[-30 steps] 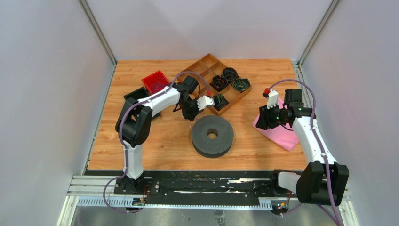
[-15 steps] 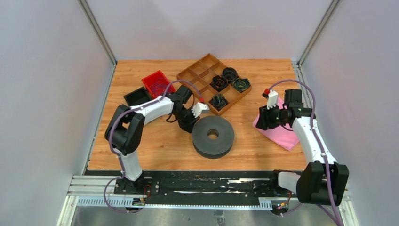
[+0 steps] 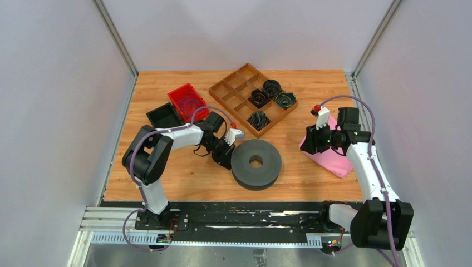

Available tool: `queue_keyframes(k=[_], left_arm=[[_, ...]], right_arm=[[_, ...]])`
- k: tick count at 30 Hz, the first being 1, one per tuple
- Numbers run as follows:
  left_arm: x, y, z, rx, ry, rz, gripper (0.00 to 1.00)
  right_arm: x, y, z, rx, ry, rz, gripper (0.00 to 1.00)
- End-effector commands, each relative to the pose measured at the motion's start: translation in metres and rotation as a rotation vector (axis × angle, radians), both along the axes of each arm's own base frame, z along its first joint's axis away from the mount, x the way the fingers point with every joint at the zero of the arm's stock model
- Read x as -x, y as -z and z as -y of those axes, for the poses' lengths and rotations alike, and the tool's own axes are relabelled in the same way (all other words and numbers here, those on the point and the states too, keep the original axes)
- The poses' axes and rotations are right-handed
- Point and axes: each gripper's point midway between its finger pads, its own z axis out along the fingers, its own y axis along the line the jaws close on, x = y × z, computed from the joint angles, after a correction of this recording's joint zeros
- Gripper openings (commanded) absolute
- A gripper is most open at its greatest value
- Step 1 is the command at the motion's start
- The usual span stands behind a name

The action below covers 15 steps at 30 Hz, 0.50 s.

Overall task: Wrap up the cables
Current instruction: Wrap the cable around the cable reel.

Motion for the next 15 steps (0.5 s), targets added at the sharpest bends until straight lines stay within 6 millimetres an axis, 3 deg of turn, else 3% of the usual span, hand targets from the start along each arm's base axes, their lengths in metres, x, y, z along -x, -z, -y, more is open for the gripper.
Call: queue_keyframes(k=[1,10,15], left_arm=[[0.002,-0.012,0.02,0.124,-0.032,-0.041,0.01],[0.014,-0.005,0.03,0.191,-0.063,-0.162,0.08],[0.018,-0.002,0.035,0.225,-0.076,-0.217,0.06]], right_arm=[[0.003,0.0,-0.02,-0.108,-0.045,-0.001,0.43],[0.0,0.016,-0.072,-0.119,-0.202,0.086,0.48],[-0.003,0.03,-0.089,-0.153,-0.221,0.059,0.48]])
